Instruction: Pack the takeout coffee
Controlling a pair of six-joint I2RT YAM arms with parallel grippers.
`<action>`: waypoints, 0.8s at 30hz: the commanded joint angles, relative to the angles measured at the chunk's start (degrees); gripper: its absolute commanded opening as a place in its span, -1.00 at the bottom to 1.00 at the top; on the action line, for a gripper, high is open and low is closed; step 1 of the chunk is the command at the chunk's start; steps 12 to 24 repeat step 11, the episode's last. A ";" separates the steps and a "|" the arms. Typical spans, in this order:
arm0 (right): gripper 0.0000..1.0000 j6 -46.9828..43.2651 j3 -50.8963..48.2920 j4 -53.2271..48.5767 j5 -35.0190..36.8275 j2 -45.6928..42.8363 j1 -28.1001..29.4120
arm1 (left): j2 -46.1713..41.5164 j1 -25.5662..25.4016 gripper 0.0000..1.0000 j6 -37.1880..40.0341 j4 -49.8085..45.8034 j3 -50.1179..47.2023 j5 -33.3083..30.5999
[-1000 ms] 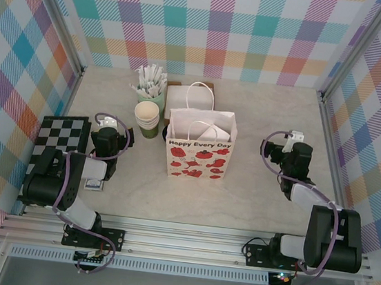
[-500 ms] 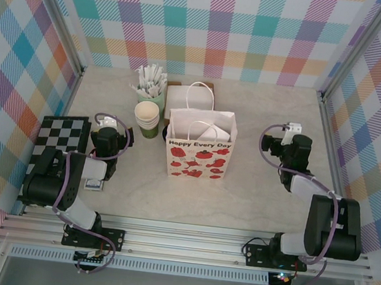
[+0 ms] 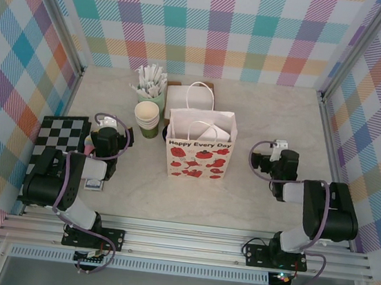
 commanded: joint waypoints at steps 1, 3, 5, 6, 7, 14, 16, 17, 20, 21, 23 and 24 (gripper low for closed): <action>1.00 1.53 2.44 4.69 -1.80 -0.30 -1.52 | 0.22 -0.74 1.00 -0.67 1.65 -0.79 -0.40; 1.00 1.50 2.58 4.34 -1.83 -0.39 -1.52 | 0.20 -0.74 1.00 -0.69 1.56 -0.70 -0.26; 1.00 1.53 2.62 3.97 -1.81 -0.53 -1.52 | 0.28 -0.74 1.00 -0.54 1.23 -0.45 0.09; 1.00 1.57 2.48 4.73 -1.88 -0.35 -1.52 | 0.45 -0.74 1.00 -0.43 1.04 -0.27 0.50; 1.00 1.62 2.64 4.03 -1.88 -0.51 -1.51 | 0.42 -0.65 1.00 -0.43 0.94 -0.22 0.69; 1.00 1.53 2.52 4.37 -1.88 -0.43 -1.52 | 0.30 -0.65 1.00 -0.18 1.55 -0.59 0.87; 1.00 1.53 2.52 4.37 -1.88 -0.43 -1.52 | 0.30 -0.65 1.00 -0.18 1.55 -0.59 0.87; 1.00 1.53 2.52 4.37 -1.88 -0.43 -1.52 | 0.30 -0.65 1.00 -0.18 1.55 -0.59 0.87; 1.00 1.53 2.52 4.37 -1.88 -0.43 -1.52 | 0.30 -0.65 1.00 -0.18 1.55 -0.59 0.87; 1.00 1.53 2.52 4.37 -1.88 -0.43 -1.52 | 0.30 -0.65 1.00 -0.18 1.55 -0.59 0.87; 1.00 1.53 2.52 4.37 -1.88 -0.43 -1.52 | 0.30 -0.65 1.00 -0.18 1.55 -0.59 0.87; 1.00 1.53 2.52 4.37 -1.88 -0.43 -1.52 | 0.30 -0.65 1.00 -0.18 1.55 -0.59 0.87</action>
